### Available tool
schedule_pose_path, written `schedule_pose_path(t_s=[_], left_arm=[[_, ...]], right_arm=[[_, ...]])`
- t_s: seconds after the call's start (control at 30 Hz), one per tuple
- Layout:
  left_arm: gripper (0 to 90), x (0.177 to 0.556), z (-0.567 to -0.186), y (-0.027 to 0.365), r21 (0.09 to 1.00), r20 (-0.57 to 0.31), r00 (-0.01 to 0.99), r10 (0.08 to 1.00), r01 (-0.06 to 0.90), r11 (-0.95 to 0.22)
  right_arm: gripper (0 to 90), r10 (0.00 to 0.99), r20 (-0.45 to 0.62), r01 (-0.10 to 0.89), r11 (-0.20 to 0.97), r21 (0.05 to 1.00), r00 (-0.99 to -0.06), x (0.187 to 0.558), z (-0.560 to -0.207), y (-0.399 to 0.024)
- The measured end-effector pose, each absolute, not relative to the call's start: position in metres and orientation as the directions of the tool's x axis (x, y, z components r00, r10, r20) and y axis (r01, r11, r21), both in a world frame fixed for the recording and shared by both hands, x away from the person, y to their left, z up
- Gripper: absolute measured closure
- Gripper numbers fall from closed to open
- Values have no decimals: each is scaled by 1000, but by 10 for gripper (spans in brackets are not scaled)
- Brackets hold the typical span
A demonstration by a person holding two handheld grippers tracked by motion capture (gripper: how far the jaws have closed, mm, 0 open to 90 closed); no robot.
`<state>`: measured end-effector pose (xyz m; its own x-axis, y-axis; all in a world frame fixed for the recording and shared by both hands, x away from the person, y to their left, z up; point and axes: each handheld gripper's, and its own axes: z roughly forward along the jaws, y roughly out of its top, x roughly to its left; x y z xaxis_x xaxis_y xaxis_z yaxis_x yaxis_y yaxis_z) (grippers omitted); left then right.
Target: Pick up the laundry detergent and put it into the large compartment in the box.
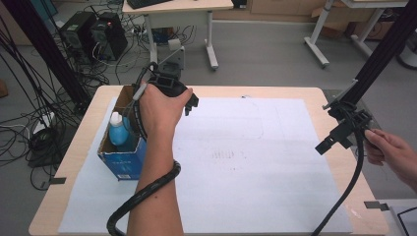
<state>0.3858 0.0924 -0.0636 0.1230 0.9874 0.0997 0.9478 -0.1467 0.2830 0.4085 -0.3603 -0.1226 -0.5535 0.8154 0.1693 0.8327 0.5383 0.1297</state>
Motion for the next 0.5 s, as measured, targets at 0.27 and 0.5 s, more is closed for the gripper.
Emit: schedule_pose_path(t_s=[0.27,0.5], left_arm=[[95,383,-68,93,282,92,135,986,947,-156],[95,381,-68,92,284,94,145,985,944,-166]], right_arm=[[35,815,170,832,539,132,-554,408,-123,-359],[35,815,175,834,536,132,-552,407,-123,-359]])
